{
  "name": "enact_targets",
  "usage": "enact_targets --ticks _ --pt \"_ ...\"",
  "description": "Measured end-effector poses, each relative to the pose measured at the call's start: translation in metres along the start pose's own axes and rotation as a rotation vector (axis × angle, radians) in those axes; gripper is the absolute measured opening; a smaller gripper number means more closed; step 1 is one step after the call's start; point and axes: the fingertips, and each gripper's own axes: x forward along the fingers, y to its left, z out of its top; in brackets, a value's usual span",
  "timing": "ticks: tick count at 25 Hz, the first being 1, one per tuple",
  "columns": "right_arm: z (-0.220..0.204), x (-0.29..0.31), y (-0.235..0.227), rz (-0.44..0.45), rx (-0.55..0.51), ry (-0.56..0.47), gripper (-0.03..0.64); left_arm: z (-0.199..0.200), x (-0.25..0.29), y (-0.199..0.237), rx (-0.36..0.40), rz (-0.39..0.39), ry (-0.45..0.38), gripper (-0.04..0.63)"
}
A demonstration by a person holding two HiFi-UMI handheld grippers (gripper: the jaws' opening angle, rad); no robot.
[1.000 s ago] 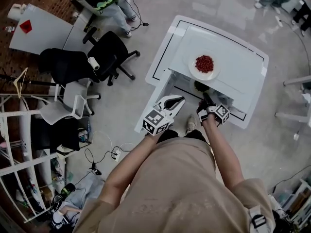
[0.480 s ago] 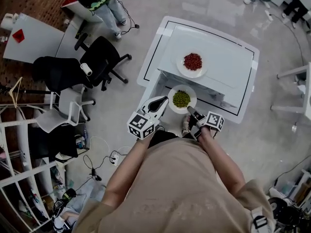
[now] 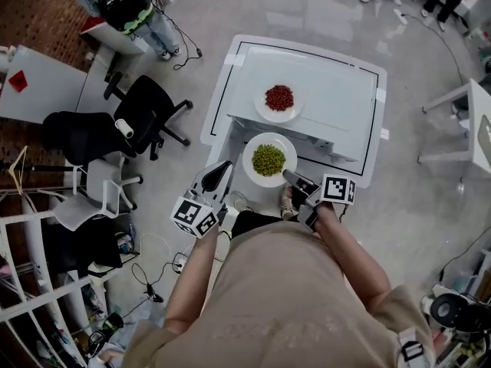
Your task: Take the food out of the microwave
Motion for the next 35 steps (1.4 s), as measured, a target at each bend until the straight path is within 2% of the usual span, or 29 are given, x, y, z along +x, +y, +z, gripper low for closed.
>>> enact_targets --ticks 8,14,22,30,35 --pt "0.041 -0.054 0.065 0.126 -0.046 -0.140 0.018 0.039 0.021 -0.026 0.037 -0.076 -0.064 0.005" --pt "0.074 -0.112 0.085 0.126 -0.088 -0.276 0.017 0.062 0.053 -0.054 0.048 -0.164 -0.083 0.005" --pt "0.103 -0.182 0.062 0.057 -0.107 -0.431 0.018 0.069 0.094 -0.076 0.089 -0.250 -0.056 0.005" --pt "0.107 -0.235 0.029 0.033 -0.076 -0.556 0.018 0.037 0.125 -0.083 0.103 -0.337 0.003 0.005" --pt "0.099 -0.271 -0.016 -0.003 -0.034 -0.636 0.018 0.007 0.140 -0.091 0.108 -0.403 0.012 0.005"
